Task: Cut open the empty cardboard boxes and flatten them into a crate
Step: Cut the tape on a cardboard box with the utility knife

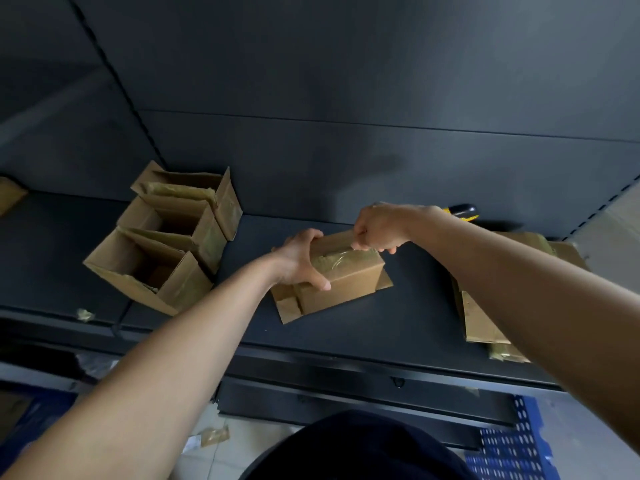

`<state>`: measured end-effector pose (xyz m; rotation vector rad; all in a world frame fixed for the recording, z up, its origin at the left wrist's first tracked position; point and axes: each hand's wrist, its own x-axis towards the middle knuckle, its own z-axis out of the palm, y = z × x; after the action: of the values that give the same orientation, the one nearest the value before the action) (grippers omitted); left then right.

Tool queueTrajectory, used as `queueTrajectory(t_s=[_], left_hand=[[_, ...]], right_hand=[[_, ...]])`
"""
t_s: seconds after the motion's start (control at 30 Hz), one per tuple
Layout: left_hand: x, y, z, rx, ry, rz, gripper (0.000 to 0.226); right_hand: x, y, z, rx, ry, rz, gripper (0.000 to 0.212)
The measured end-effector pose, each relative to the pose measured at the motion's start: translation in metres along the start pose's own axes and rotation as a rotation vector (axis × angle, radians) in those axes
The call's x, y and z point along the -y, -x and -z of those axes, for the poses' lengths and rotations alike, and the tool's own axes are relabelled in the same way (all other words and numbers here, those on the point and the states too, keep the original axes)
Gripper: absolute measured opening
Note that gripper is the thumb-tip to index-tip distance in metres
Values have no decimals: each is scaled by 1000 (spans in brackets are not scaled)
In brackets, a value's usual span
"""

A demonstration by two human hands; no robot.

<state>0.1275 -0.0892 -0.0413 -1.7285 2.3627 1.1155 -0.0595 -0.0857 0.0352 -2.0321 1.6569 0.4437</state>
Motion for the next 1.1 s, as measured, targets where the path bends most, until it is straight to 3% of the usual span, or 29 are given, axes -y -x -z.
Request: queueTrajectory(t_s=[0.17, 0.4, 0.63, 0.77, 0.83, 0.87, 0.97, 1.1], left_hand=[[-1, 2, -3, 19, -3, -21, 103], [-3, -2, 2, 32, -105, -22, 103], [0, -9, 13, 78, -170, 28, 105], [-9, -11, 9, 36, -250, -7, 94], [-16, -8, 6, -71, -296, -61, 85], [-18, -6, 4, -124, -348, -110, 80], [-17, 1, -3, -249, -499, -249, 66], [-6, 11, -16, -301, -540, -308, 46]], right_hand=[[21, -17, -4, -39, 279, -41, 24], [-35, -19, 2, 71, 37, -190, 20], [-107, 11, -8, -31, -50, -401, 20], [-87, -2, -27, -221, -290, -319, 33], [-60, -14, -36, -272, -630, -273, 30], [-50, -20, -39, -274, -791, -231, 32], [-35, -35, -49, -171, -940, -186, 52], [-43, -42, -57, -61, -1021, -194, 34]])
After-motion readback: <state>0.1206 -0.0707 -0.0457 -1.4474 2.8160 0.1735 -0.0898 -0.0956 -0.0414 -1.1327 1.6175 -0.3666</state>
